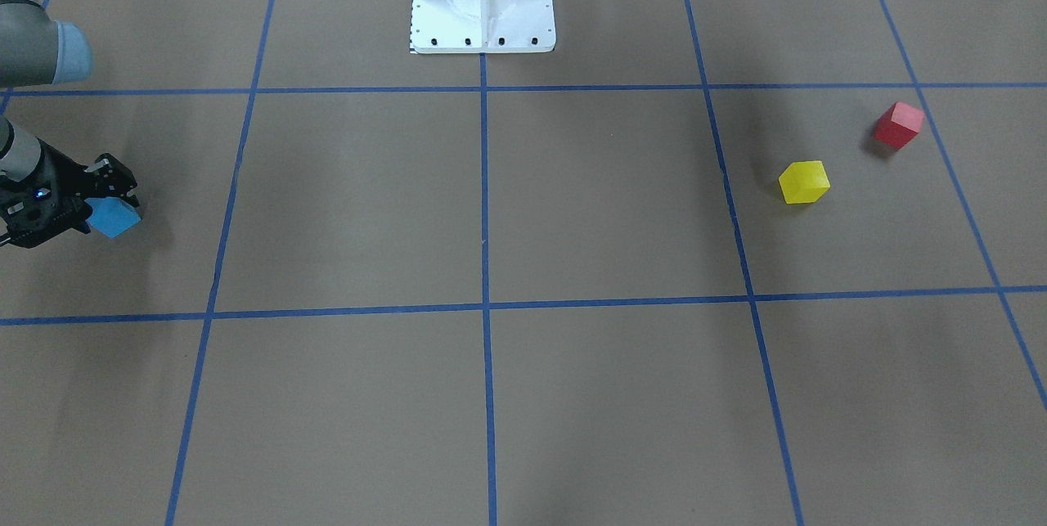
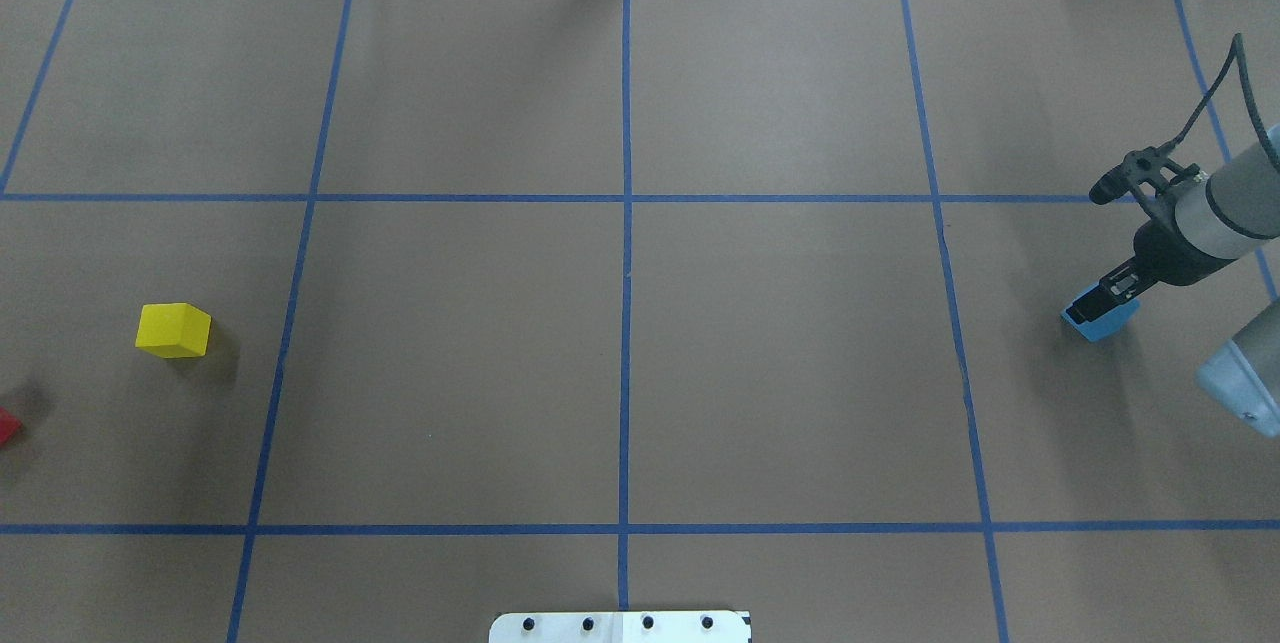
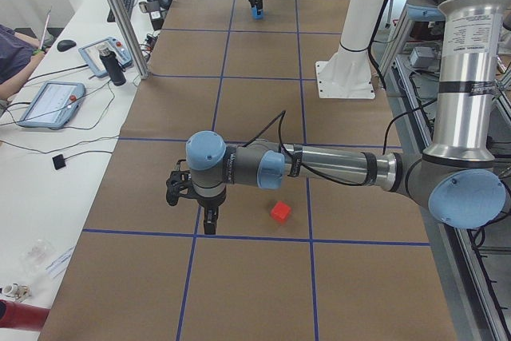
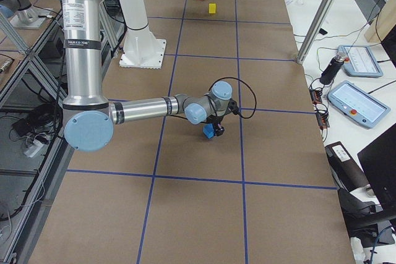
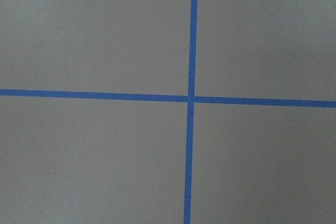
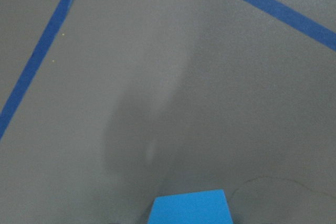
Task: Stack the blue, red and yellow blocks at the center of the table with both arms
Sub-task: 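Lower the right gripper onto the blue cube and grasp it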
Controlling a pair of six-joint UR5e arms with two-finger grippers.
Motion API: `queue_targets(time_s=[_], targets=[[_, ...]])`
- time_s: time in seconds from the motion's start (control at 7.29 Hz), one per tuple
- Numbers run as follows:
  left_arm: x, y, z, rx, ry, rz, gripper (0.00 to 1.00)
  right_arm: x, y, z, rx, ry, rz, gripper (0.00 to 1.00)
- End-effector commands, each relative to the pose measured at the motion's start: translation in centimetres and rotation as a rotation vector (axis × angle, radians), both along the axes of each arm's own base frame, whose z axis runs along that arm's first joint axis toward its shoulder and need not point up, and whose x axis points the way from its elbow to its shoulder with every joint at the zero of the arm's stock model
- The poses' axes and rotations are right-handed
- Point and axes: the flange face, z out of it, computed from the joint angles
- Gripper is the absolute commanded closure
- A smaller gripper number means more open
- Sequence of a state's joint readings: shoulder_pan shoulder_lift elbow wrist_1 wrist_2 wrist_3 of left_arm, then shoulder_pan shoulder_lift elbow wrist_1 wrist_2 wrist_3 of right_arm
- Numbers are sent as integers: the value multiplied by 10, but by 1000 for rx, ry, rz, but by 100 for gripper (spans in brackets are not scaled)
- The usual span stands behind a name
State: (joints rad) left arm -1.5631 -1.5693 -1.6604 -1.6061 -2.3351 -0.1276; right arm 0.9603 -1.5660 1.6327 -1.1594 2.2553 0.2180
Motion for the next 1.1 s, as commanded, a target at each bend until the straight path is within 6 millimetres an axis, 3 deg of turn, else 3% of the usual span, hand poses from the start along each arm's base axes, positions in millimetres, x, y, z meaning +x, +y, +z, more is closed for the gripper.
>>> queue_targets(time_s=[0.0,0.14,0.27,0.41,0.55,0.69,0.82,0.96], targets=[[0,0,0,0,1,0,0,0,0,-1,13,6,-2,100],[0,0,0,0,1,0,0,0,-3,-9,15,-10,2,100],[0,0,0,0,1,0,0,21,-17,-21,-9,-54,34,100],[0,0,0,0,1,0,0,26,-49,-63,-58,-91,53,100],[1,-1,0,1,1,2,0,6,-91,-137,-109,-58,65,100],[1,-2,0,1,1,2,0,-35,-120,-212,-161,-1,50,100],[2,-2,2,-3,1,2,0,-79,-152,-269,-229,29,107,100],[2,-3,2,-3,1,2,0,-154,-159,-321,-355,52,173,100]])
